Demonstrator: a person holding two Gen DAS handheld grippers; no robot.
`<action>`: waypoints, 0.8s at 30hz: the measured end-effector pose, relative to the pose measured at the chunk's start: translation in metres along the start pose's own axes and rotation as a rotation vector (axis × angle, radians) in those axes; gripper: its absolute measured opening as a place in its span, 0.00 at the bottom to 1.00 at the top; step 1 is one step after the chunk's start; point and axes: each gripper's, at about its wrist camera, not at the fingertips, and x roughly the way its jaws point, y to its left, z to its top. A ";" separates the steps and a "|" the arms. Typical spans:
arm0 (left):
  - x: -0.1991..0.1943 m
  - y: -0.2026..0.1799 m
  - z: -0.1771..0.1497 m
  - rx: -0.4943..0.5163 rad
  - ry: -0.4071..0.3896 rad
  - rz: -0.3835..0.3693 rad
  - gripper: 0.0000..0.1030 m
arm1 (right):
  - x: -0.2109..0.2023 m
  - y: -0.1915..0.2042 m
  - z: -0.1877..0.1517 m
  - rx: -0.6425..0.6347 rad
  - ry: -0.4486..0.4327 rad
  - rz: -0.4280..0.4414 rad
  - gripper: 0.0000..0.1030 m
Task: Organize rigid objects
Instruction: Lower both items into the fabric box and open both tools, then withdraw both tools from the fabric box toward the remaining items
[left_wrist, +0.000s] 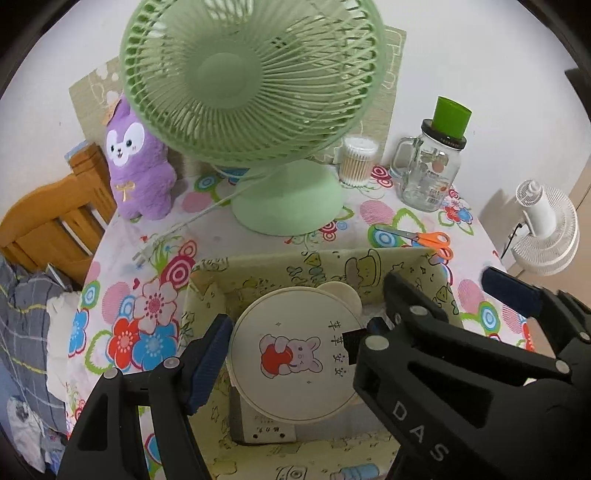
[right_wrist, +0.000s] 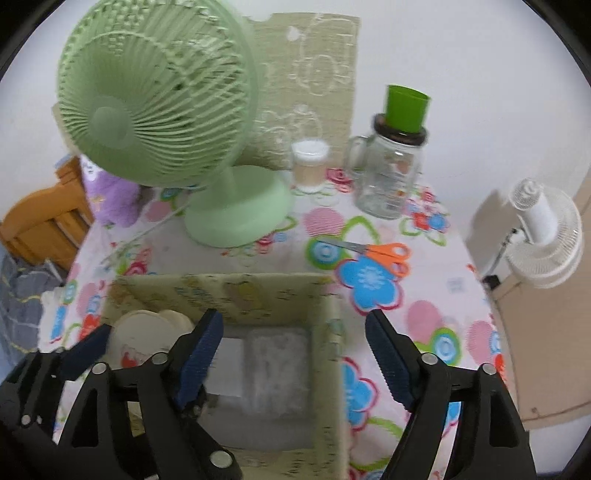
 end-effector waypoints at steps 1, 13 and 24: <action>0.002 -0.002 0.000 0.005 0.003 0.005 0.74 | 0.002 -0.003 -0.001 0.011 0.004 -0.010 0.85; 0.037 -0.003 -0.007 0.008 0.062 0.014 0.75 | 0.031 -0.012 -0.011 0.044 0.071 -0.122 0.86; 0.024 0.005 -0.016 0.006 0.064 0.049 0.87 | 0.025 -0.004 -0.020 0.045 0.082 -0.065 0.87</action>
